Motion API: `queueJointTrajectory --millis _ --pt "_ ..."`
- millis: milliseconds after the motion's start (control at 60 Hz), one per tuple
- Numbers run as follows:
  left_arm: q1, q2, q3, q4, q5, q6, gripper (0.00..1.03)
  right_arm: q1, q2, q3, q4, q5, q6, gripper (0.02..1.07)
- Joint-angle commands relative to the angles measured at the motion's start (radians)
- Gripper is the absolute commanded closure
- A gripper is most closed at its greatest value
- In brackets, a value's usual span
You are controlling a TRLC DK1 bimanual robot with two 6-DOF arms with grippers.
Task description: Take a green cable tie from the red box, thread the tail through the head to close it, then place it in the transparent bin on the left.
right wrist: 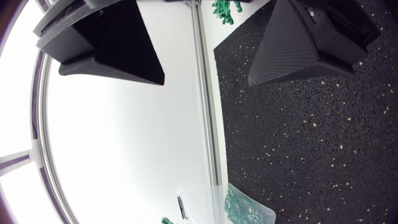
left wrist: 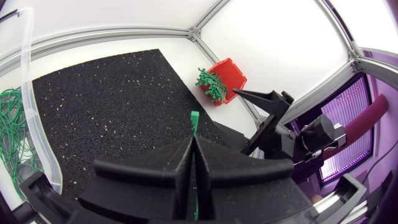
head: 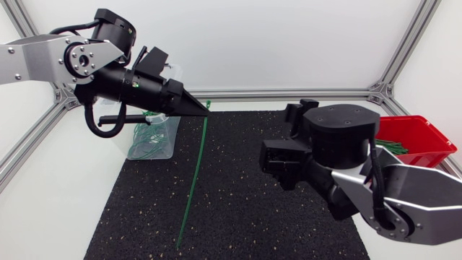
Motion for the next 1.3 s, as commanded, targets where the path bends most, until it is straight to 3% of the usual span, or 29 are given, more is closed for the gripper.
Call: queueJointTrajectory --millis 0,100,367,1283 --pt "-0.008 0.032 0.045 -0.008 0.027 0.026 1.00 0.029 -0.013 -0.057 0.076 0.012 -0.132 0.07" --pt "-0.007 0.054 0.071 -0.025 0.043 0.030 1.00 0.089 -0.022 -0.099 0.155 0.007 -0.224 0.07" --pt "0.012 0.135 0.165 -0.155 0.094 0.122 1.00 0.204 0.044 -0.089 0.199 0.002 -0.270 0.07" --pt "0.065 0.241 0.255 -0.235 0.122 0.205 1.00 0.463 0.461 -0.014 0.458 -0.117 -0.408 0.07"
